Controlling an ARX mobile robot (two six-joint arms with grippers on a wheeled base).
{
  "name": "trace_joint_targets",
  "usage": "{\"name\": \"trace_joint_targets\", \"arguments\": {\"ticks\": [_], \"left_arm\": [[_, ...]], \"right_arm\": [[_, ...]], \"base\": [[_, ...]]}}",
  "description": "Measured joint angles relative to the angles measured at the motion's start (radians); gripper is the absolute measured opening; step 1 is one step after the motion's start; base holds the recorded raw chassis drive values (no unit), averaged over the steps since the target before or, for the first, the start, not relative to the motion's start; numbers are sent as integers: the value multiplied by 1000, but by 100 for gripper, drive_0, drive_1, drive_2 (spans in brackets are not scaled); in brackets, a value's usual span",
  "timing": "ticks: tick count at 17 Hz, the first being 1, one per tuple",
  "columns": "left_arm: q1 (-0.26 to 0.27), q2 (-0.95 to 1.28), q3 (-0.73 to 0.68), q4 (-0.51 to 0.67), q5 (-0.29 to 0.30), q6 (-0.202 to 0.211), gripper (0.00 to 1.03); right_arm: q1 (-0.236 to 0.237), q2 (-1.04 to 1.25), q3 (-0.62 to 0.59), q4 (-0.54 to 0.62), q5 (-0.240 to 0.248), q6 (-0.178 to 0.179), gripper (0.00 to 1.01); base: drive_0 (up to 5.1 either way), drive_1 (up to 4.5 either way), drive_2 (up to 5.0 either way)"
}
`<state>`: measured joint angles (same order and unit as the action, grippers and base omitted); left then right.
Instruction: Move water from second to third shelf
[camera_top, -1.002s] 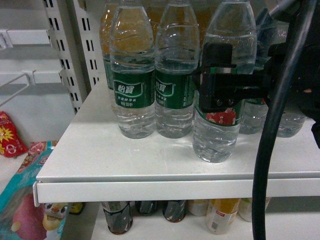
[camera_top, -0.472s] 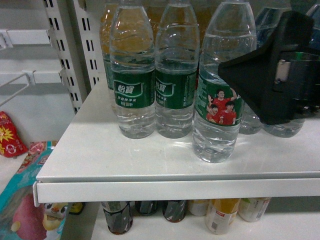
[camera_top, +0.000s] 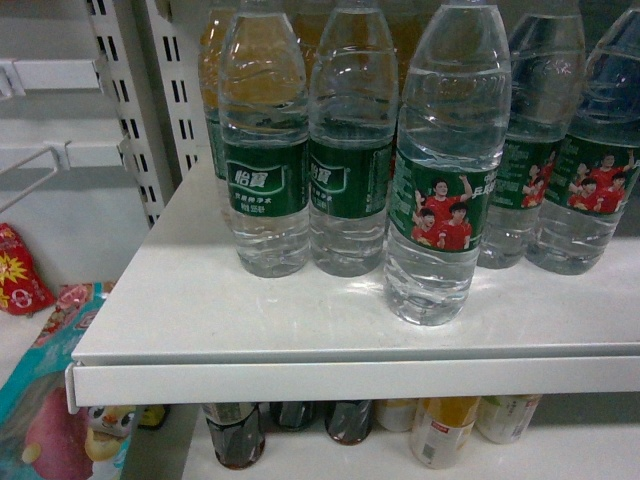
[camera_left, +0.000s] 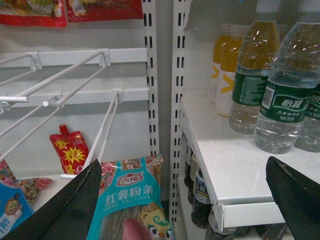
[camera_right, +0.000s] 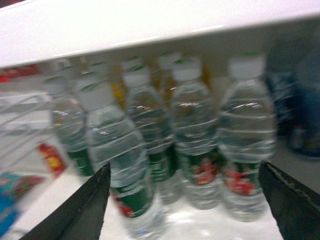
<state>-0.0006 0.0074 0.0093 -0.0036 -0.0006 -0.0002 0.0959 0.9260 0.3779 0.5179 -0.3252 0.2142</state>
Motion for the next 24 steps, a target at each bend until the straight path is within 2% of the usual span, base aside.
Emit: {"name": "trace_joint_targets", "arguments": {"ticks": [1,2,3,4,7,8,19,20,24], "left_arm": [[0,0,0,0,0,0,98],[0,0,0,0,-1,0,98],[0,0,0,0,-1,0,98],[0,0,0,0,2,0,98],[0,0,0,0,0,0,98],[0,0,0,0,1,0,98],[0,0,0,0,0,0,98],[0,0,0,0,0,0,98],[0,0,0,0,0,0,98]], "right_arm": [[-20,-71,-53,18,178,-82,80],[-82,-129,-98,-13,281,-139,69],[-112,-195,-148,-44,340,-167,56],[-97,-269,-191,-79,327,-187,43],[-96,-406,-246,-119,325,-206,8],[-96,-427,-262,-134,325,-209,2],[-96,-620,-340,-251,325,-211,2],[-96,-633,-364,-213,325,-211,2],[-96,-705,-366,-292,325,-212,2]], "base": [[0,0,0],[0,0,0],[0,0,0],[0,0,0],[0,0,0],[0,0,0],[0,0,0],[0,0,0],[0,0,0]]}}
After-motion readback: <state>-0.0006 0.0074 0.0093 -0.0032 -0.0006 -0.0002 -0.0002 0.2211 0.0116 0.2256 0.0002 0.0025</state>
